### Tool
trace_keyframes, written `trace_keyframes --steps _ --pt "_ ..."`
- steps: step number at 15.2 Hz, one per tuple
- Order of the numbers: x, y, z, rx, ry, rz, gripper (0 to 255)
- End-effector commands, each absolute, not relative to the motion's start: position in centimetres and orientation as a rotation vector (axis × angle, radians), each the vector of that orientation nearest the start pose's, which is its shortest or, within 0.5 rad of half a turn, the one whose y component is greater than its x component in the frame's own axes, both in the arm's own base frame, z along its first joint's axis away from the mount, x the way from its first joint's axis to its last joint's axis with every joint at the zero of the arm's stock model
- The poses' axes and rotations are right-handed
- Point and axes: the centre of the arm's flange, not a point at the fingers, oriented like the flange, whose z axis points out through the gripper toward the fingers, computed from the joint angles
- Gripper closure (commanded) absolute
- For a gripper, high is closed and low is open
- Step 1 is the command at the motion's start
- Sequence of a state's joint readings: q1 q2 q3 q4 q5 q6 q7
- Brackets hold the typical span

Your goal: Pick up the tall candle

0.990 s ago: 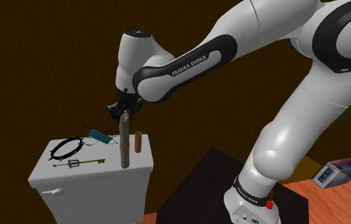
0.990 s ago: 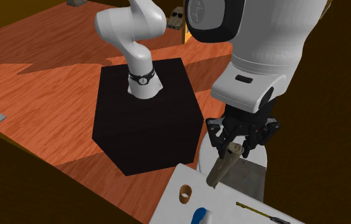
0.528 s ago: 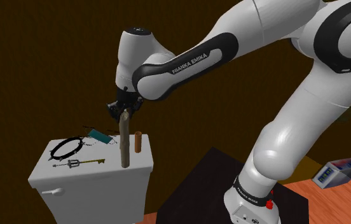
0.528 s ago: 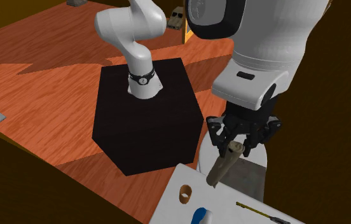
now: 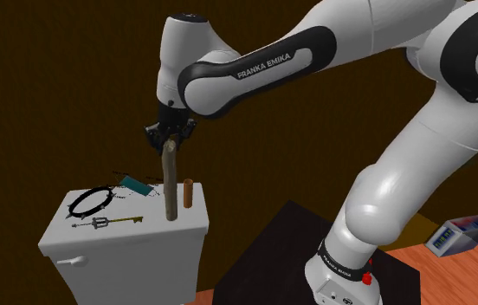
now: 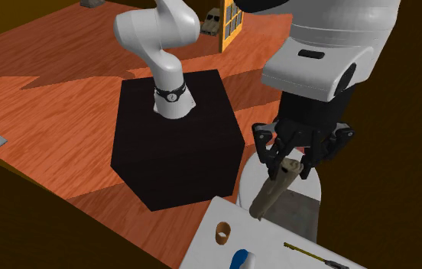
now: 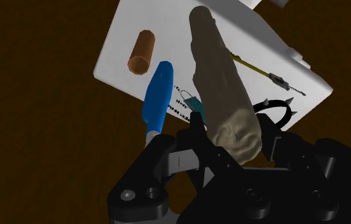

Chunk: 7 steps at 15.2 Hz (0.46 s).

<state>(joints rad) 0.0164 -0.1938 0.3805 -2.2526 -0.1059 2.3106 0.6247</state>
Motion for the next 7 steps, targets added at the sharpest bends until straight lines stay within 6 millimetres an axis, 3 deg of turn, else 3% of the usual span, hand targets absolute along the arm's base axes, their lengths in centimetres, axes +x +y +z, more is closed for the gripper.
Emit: trace_keyframes --steps 1,5,7 --pt "47.1 20.1 47.4 -3.122 0.256 -0.446 255" --pt "47.1 20.1 49.5 -3.122 0.256 -0.446 255" --pt "47.1 20.1 49.6 -3.122 0.256 -0.446 255"
